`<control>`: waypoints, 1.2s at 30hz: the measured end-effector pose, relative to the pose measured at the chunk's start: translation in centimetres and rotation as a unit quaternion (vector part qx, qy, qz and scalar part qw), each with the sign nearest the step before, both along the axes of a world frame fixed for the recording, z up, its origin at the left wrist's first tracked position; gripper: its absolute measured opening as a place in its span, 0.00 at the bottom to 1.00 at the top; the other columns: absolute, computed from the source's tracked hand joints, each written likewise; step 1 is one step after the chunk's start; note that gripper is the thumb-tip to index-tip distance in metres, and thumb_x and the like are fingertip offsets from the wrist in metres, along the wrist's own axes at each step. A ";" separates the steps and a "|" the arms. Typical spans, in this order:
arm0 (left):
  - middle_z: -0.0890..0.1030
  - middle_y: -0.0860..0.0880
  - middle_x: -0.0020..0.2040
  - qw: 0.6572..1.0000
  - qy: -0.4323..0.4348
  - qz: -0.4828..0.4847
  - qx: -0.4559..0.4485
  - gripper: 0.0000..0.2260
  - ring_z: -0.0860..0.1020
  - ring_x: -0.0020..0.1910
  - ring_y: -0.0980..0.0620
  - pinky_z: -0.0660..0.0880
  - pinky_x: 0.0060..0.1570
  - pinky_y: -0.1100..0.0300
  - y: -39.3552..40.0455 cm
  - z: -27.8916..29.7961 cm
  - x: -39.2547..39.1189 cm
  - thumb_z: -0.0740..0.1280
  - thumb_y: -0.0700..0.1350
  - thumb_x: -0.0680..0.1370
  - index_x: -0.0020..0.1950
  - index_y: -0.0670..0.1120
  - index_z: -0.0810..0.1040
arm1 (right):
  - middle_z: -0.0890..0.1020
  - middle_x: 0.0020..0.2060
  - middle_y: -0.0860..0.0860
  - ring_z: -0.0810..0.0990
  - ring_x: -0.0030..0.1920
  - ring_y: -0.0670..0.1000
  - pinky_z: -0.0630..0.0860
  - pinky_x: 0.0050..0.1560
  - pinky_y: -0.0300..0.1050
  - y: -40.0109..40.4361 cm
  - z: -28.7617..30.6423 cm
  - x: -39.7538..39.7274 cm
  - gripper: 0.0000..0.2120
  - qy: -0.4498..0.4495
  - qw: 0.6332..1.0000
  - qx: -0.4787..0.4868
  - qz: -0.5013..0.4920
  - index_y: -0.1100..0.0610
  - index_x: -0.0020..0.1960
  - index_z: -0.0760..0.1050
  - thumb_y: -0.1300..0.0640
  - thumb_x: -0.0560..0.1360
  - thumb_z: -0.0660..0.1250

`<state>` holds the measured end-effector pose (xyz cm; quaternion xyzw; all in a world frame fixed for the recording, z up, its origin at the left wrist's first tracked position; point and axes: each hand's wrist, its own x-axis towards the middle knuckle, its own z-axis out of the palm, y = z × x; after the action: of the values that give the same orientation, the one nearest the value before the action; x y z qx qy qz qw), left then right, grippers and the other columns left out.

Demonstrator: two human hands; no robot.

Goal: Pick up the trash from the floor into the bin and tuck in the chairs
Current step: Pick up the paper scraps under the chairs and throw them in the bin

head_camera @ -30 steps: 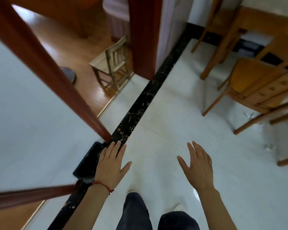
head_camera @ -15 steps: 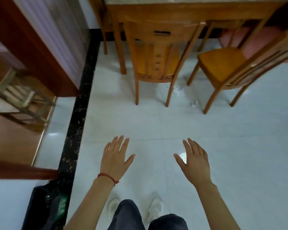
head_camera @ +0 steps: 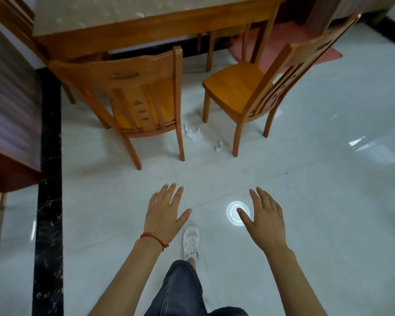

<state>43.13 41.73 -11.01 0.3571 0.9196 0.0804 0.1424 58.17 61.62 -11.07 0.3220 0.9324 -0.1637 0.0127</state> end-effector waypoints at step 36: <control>0.75 0.39 0.62 0.997 -0.022 0.071 0.010 0.28 0.74 0.61 0.38 0.72 0.55 0.44 35.3 -12.5 -31.3 0.55 0.58 0.74 0.64 0.40 0.72 | 0.74 0.63 0.61 0.71 0.63 0.62 0.71 0.58 0.59 33.9 -12.8 -37.3 0.26 0.018 0.986 -0.068 0.148 0.60 0.65 0.68 0.47 0.73 0.66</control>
<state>11.81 77.01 -23.56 0.2902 0.9386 0.1075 0.1525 20.88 95.54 -23.91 0.1761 0.9564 -0.2291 0.0422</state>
